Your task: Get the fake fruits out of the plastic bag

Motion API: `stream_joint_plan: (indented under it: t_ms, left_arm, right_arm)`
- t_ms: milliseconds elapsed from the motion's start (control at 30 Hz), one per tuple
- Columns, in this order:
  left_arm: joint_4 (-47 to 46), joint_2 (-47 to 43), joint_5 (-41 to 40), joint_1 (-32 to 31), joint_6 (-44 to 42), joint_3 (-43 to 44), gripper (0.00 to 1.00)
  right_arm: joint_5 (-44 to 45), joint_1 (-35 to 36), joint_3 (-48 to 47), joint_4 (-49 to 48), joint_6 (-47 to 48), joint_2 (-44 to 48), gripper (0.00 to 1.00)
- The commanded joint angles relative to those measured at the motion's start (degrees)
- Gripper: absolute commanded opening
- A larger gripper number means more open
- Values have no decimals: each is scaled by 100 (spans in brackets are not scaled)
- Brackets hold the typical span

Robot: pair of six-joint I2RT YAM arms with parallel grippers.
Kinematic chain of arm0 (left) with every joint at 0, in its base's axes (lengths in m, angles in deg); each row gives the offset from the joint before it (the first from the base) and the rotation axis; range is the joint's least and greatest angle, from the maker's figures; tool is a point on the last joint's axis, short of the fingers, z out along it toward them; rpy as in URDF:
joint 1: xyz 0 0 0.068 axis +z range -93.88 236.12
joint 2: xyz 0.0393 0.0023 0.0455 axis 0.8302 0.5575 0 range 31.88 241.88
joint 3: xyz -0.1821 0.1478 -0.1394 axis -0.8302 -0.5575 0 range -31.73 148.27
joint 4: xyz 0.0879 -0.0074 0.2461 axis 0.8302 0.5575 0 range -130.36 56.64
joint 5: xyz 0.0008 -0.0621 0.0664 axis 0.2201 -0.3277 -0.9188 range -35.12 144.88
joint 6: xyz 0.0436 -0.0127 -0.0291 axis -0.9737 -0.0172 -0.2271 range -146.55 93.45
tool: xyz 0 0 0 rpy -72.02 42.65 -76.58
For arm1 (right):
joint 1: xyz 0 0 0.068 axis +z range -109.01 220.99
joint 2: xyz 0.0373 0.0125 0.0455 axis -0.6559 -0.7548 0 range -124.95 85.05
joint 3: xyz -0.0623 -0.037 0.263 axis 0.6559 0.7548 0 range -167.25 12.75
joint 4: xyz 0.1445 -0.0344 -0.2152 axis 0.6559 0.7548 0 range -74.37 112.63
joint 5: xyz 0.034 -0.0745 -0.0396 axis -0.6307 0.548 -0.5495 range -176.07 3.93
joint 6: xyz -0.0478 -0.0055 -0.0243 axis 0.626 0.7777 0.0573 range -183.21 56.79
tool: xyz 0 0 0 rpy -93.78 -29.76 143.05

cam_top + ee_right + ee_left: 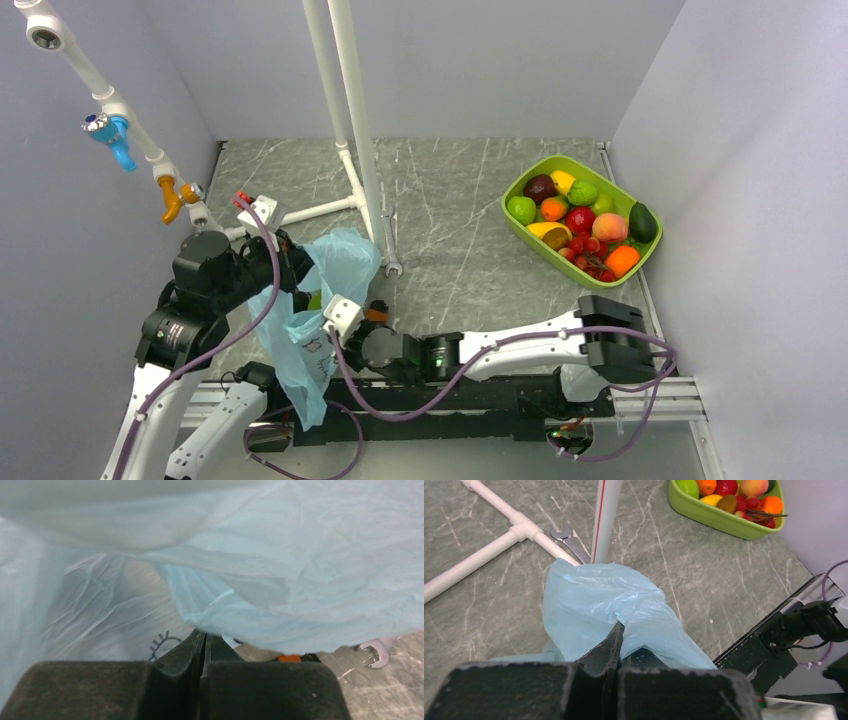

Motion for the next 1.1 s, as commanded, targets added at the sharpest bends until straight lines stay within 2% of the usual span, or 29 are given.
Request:
stream_joint_plan:
  t_ms: [0,167,267,400,500,633,833,967,1067]
  left_arm:
    - [-373,-146,570,25,215,-122,0]
    - [-329,-252,609,26,258,-250,0]
    - [-433,-327,695,29,339,-409,0]
    - [-535,-349,835,25,441,-533,0]
    - [-494,-346,836,30,430,-518,0]
    - [-422,-475,407,25,342,-508,0]
    - [-824,-1116,-481,25,299,-911,0]
    - [-1212,-1567,-287,29,305,-1389,0]
    - [-1360,-1852,-9,25,194,-1672,0]
  right_arm:
    - [424,35,-370,-1156,418,-389,0]
    - [375,87,-519,-1171,372,-776,0]
    - [702,73,-726,-1291,438,-1182,0]
    - [1683,-118,-966,-1485,527,-1734,16]
    - [2233,-341,-610,-1786,320,-1800,26]
    - [2612,-547,111,-1697,-478,-1606,30]
    - [2141,-588,856,-1171,-1307,-1417,39]
    - [1703,-393,1188,-1387,-1089,-1159,55]
    - [586,-351,1333,-1767,-690,-778,69]
